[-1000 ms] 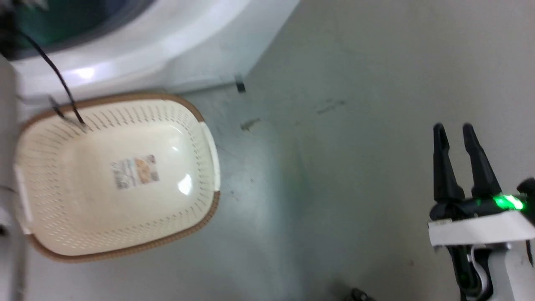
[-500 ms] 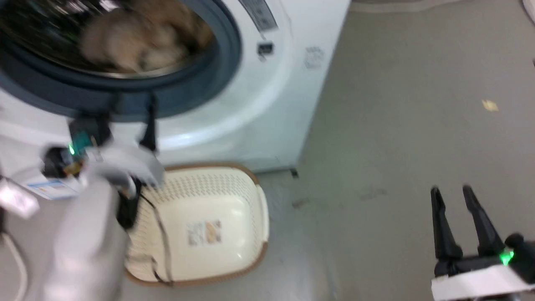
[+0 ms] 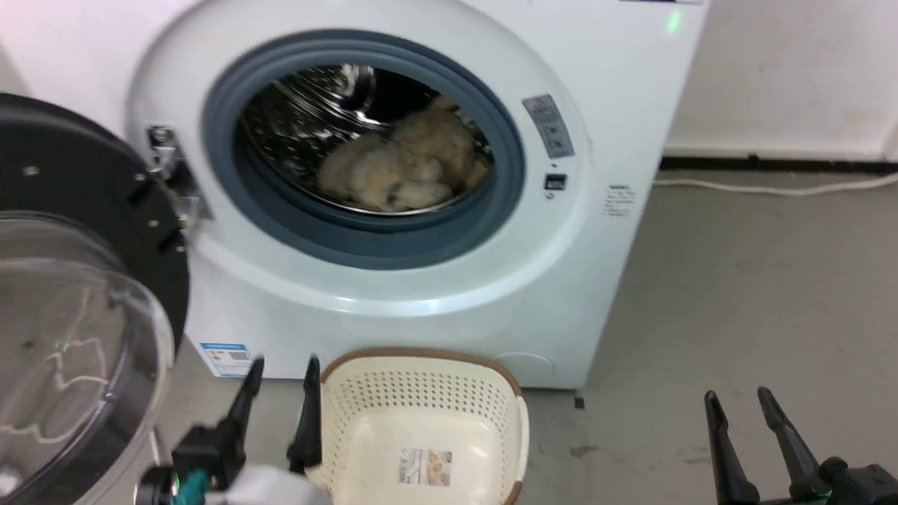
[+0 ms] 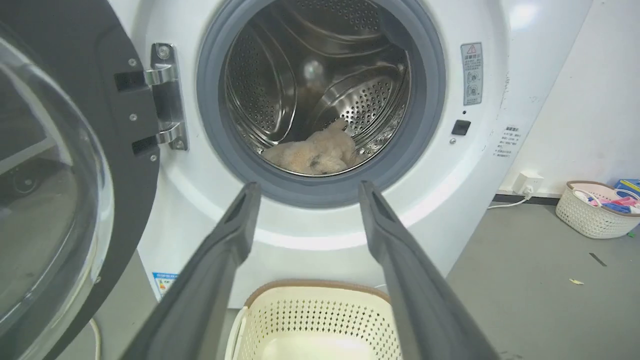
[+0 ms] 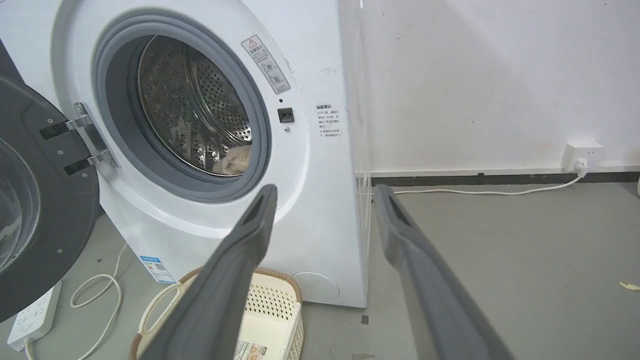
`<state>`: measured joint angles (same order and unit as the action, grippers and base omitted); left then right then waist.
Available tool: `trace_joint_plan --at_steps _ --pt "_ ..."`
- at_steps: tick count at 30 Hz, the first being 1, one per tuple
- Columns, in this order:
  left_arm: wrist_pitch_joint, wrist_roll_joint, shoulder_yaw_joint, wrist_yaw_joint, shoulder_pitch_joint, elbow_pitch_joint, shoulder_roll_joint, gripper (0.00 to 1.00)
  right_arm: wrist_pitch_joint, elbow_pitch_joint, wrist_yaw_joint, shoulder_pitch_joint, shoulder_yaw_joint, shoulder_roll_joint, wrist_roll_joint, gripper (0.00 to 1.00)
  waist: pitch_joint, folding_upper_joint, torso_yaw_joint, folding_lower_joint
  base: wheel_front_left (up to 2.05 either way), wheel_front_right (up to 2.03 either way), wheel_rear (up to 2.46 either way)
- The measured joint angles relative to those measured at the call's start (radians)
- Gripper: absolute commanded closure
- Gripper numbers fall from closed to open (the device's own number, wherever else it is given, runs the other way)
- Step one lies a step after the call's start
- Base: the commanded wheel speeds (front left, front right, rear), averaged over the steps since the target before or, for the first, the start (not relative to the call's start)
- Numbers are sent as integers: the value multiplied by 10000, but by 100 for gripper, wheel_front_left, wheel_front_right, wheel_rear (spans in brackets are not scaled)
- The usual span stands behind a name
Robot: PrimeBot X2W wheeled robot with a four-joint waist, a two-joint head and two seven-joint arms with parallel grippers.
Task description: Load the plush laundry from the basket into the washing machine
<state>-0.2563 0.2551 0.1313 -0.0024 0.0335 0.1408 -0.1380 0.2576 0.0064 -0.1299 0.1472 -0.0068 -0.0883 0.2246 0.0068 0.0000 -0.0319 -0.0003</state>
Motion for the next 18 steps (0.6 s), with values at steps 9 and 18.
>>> trace_joint_plan --at_steps 9,18 --pt "0 -721 -284 587 -1274 -311 430 0 0 15 0 397 67 132 -94 0 -472 0 348 2 0 0 0" --pt "0 -880 -612 514 -1428 2 629 0 0 94 0 483 125 242 -211 0 -623 0 350 3 0 0 0"
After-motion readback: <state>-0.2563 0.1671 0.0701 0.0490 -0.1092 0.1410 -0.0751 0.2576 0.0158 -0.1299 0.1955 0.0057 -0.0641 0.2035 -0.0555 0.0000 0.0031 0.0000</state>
